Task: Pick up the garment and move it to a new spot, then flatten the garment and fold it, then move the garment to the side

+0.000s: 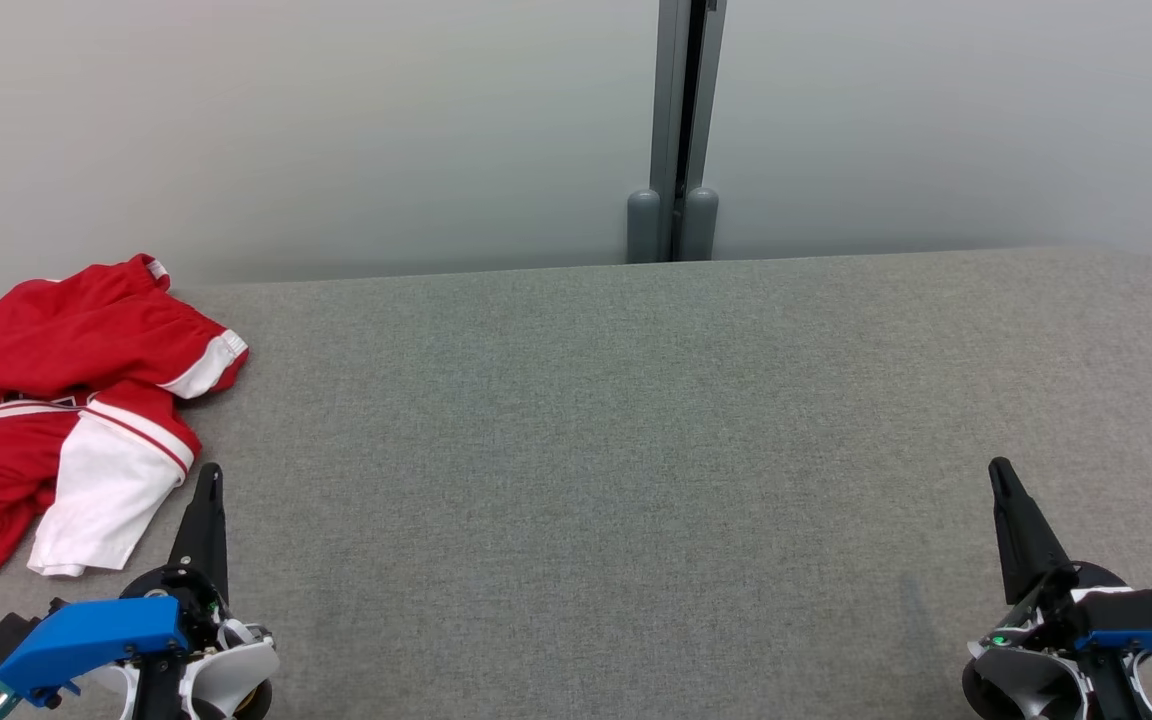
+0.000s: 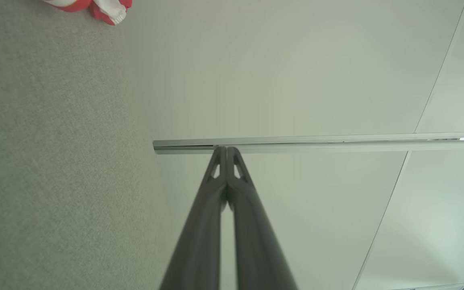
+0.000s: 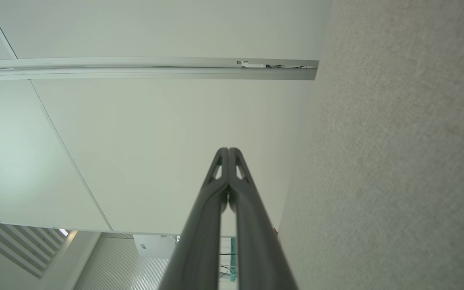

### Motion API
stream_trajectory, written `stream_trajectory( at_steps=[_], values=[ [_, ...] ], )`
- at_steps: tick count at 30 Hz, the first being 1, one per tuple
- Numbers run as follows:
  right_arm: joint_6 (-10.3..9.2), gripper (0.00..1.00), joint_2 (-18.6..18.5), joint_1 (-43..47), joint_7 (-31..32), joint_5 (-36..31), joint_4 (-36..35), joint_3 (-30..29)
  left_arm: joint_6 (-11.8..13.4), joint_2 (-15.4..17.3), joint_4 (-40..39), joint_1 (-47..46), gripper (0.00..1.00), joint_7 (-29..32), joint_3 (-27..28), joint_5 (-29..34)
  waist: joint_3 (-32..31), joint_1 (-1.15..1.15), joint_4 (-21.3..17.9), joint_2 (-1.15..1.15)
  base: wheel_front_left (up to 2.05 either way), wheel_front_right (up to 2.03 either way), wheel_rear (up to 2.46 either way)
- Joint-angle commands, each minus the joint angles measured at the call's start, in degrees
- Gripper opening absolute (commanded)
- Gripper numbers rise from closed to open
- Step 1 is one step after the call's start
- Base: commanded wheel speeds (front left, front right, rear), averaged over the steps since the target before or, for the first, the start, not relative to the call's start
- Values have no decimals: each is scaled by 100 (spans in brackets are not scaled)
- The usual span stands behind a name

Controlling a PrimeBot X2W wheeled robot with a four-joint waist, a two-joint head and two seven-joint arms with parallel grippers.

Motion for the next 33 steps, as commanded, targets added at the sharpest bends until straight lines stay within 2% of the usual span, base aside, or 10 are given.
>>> stream_trajectory(
  at_steps=[1,12,13,17,26,33],
  values=[
    [0,0,-21,-51,12,16,-16,-7,-24,-10,-25,-55,0,16,5,-14,0,0,0,0,0,0,0],
    [0,0,-21,-51,12,16,-16,-7,-24,-9,-25,-55,0,16,5,-14,0,0,0,0,0,0,0],
    [0,100,1,2,-1,0,5,2,0,0,6,2,100,-2,-1,0,0,0,0,0,0,0,0],
    [-9,100,32,124,-14,-1,204,29,3,-28,201,213,100,-14,-11,1,1,0,0,0,0,0,0],
    [-7,100,25,193,-280,-112,159,273,2,-23,50,336,100,-279,-259,101,-1,0,0,0,0,0,0],
    [-6,100,20,216,-466,-498,164,347,1,-19,-68,415,100,-466,-339,405,-4,0,0,0,0,0,0]
  ],
)
